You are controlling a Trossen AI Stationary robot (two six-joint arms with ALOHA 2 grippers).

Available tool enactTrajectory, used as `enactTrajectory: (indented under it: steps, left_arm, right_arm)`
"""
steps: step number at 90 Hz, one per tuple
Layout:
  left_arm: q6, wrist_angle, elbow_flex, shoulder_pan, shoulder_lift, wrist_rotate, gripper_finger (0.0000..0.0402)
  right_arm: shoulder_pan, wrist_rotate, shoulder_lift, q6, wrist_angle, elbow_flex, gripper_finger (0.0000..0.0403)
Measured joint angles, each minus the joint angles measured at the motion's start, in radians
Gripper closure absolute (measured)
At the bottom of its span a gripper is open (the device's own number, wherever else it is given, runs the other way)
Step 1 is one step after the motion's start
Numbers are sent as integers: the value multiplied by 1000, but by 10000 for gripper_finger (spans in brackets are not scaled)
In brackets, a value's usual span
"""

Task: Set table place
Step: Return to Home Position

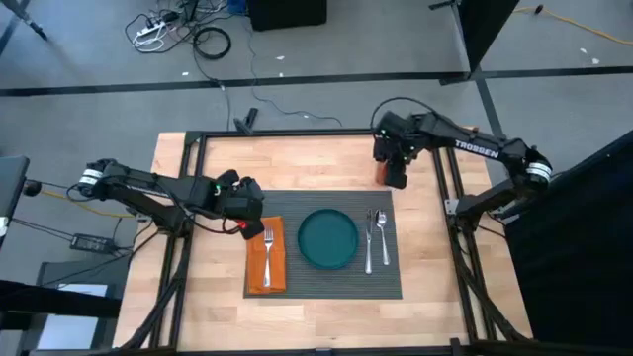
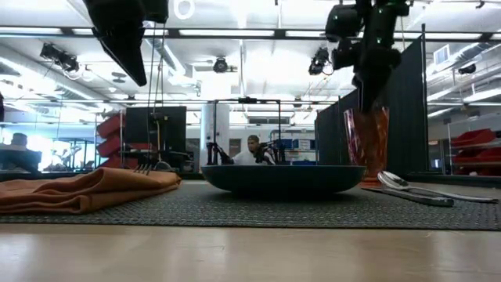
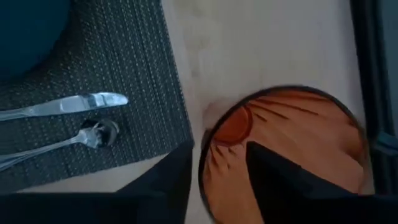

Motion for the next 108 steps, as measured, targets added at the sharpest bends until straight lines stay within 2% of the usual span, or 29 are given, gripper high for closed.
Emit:
enactTrajectory:
  steps: [15, 27, 36, 55, 66, 75, 89, 99, 108]
  left_arm:
    - [87, 49, 0, 0, -8, -27, 241]
    - [118, 89, -7, -23, -74, -98, 241]
    - [168, 216, -58, -38, -166, -86, 241]
    - [281, 587, -309, -39, -361, 61, 241]
    - [315, 849, -469, -20, -439, 169, 244]
    - [320, 1041, -580, 11, -463, 237, 262]
    - [327, 1162, -695, 50, -490, 268, 324]
    - [340, 1246, -753, 64, -529, 336, 379]
    - [339, 1242, -788, 64, -593, 339, 395]
  right_arm:
    - [0, -22, -2, 29, -99, 108, 253]
    - [21, -167, -54, 67, -58, 130, 259]
    - [58, -248, -125, 99, 44, 93, 267]
    - [185, -275, -280, 190, 305, -66, 280]
    - [266, -268, -349, 254, 501, -195, 286]
    - [322, -266, -384, 295, 656, -307, 295]
    - [387, -245, -420, 359, 885, -489, 325]
    - [426, -242, -442, 429, 1056, -616, 358]
    - [451, -241, -463, 459, 1192, -703, 392]
